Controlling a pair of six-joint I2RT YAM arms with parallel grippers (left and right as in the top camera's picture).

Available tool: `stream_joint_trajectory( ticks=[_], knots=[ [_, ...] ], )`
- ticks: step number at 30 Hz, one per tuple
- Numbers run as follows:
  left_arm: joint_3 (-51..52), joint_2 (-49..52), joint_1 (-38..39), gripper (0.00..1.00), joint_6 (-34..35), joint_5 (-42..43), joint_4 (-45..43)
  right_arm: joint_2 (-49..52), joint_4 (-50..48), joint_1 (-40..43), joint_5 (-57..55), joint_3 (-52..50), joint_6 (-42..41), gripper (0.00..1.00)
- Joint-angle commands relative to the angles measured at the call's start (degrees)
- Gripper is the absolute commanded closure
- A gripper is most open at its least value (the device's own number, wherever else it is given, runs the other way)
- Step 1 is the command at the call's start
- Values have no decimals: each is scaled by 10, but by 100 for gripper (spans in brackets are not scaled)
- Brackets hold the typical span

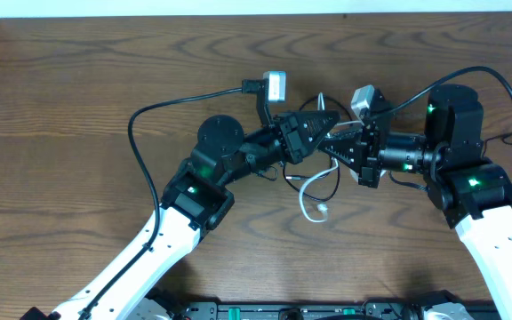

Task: Untangle cables
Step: 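Pull the white cable away to the right with the right gripper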

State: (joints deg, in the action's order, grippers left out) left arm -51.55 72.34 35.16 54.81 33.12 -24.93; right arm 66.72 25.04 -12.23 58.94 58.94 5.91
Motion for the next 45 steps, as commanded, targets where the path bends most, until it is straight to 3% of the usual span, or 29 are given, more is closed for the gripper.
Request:
stream_joint_trajectory(
  ticks=[1,4,12,16,21,27,35,45],
  knots=[
    [-8,7,0,62,-63,7,40,0,7,2,-47,5,-2,99],
    [-8,7,0,53,-116,7,89,0,29,2,-169,5,-37,99],
    [-8,7,-1,51,-219,-45,250,0,72,5,-597,5,-106,99],
    [-8,7,-1,51,-248,-112,335,-8,28,26,-692,6,-106,99],
    [-8,7,-1,51,-248,-167,393,-32,-38,90,-709,15,-120,99],
    [-7,7,-1,51,-248,-225,429,-53,-47,242,-708,20,-196,99],
    [-3,7,-1,51,-248,-225,429,-29,-16,369,-718,20,-200,99],
    [-3,7,-1,51,-248,-225,429,-22,-42,519,-651,20,-317,99]
  ],
)
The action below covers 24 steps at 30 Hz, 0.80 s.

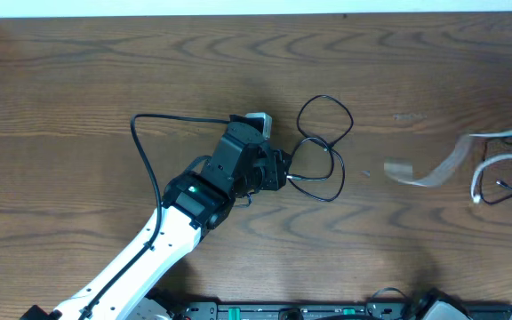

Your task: Untangle cables

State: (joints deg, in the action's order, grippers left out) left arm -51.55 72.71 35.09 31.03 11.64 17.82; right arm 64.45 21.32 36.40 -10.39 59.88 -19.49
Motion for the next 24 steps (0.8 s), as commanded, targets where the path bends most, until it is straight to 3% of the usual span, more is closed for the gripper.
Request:
stream_joint_trajectory(
  ticks=[1,6,14,15,16,17,19,24],
  knots=[
    [-3,3,0,51,-10,-10,1,2,-5,41,57,11,-78,99],
    [-3,3,0,51,-10,-10,1,29,-26,53,145,11,-113,99],
    [-3,3,0,51,-10,-10,1,81,15,53,132,11,-76,98],
    [-3,3,0,51,-10,-10,2,87,21,53,132,11,-75,89],
    [-3,3,0,51,-10,-10,1,92,25,53,133,11,-76,71],
    [-3,3,0,51,-10,-10,1,104,28,53,146,11,-76,41],
    [-3,3,0,51,-10,-10,2,125,32,53,192,11,-73,20],
    [-3,3,0,51,-10,-10,2,160,40,43,351,11,-61,20]
  ],
)
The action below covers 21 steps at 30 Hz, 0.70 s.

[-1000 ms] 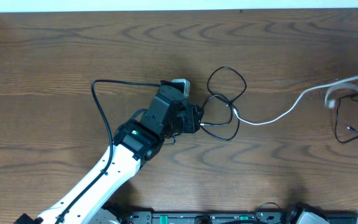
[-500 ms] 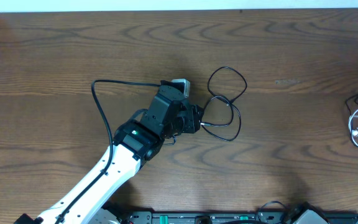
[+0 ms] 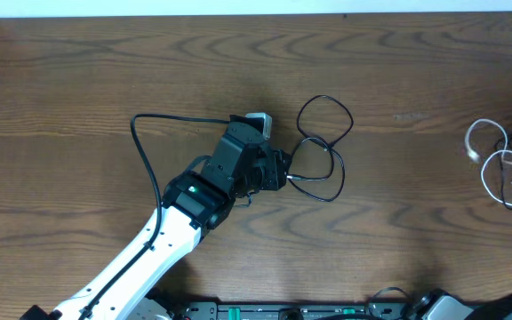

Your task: Untangle cables

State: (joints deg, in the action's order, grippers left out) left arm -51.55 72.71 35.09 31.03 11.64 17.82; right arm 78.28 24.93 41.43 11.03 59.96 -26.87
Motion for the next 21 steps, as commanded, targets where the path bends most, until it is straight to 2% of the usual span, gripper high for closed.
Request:
stream_joint_trajectory(
  ticks=[1,3,7,10,11,14,17,21],
  knots=[
    [-3,3,0,51,-10,-10,2,28,4,-12,161,10,13,20],
    [-2,3,0,51,-10,-10,2,43,11,-30,214,10,16,20],
    [2,3,0,51,-10,-10,3,73,29,-87,275,10,84,22],
    [4,3,0,51,-10,-28,19,95,46,-148,276,10,148,20],
    [4,3,0,51,-10,-57,40,110,54,-194,276,10,195,20],
    [4,3,0,51,-10,-104,78,133,61,-267,275,10,253,18],
    [4,3,0,51,-10,-139,106,157,57,-332,272,10,290,16],
    [4,3,0,51,-10,-154,132,194,45,-405,229,10,297,16]
  ],
)
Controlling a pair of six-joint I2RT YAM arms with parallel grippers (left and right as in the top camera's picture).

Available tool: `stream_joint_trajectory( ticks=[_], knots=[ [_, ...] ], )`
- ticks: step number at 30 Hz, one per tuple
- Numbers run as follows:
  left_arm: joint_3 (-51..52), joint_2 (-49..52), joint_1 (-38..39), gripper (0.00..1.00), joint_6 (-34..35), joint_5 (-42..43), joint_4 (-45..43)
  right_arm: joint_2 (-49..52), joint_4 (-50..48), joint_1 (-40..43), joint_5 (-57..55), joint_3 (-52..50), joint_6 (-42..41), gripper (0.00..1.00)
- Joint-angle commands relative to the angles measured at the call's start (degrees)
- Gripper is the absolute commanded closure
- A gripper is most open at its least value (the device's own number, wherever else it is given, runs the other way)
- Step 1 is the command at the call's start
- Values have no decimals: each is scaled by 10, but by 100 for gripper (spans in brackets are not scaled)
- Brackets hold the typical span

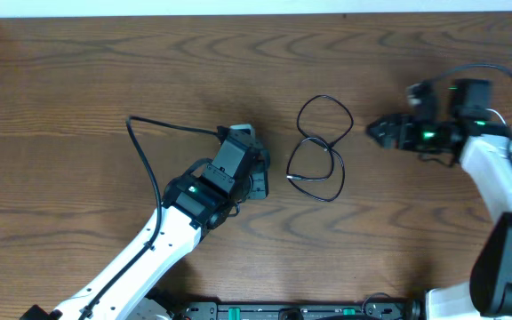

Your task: Untangle cables

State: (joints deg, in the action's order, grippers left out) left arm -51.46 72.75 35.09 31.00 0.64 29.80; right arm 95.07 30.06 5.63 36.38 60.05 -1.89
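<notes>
A thin black cable lies in two joined loops at the table's middle, its free end pointing left at the lower loop. My left gripper sits just left of that end, apart from it, and looks open and empty. A second black cord runs from the left up to a grey-white adapter half hidden under my left wrist. My right gripper points left, a short way right of the upper loop and not touching it; its jaws cannot be made out.
Thin white cable strands show at the far right edge behind my right arm. The right arm's own black lead arches above it. The wooden table stretches bare to the left and back.
My left gripper has drawn back left off the black cable's end, which stays on the table. The adapter shifted left with it. My right arm, out of view before, now reaches in at the right.
Both grippers met over a tangle of black and white cable at the table's middle. Then the right arm was gone and the white cable lay at the far right, the black loops left by my left gripper. Now the left has backed off and the right has returned.
</notes>
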Motion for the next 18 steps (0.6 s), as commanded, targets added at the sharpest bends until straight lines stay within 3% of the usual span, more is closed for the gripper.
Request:
stream_joint_trajectory(
  ticks=[1,6,12,14,18],
  knots=[
    [3,2,0,51,-10,-43,15,37,-10,-64,-37,9,47,16],
    [3,2,0,51,-10,-43,17,96,-42,-143,-97,9,47,29],
    [3,2,0,51,-10,-43,17,136,-87,-194,-109,9,45,37],
    [3,2,0,51,-10,-43,17,140,-88,-203,-110,9,45,51],
    [3,2,0,51,-10,-43,19,140,-79,-215,-109,9,45,94]
  ],
)
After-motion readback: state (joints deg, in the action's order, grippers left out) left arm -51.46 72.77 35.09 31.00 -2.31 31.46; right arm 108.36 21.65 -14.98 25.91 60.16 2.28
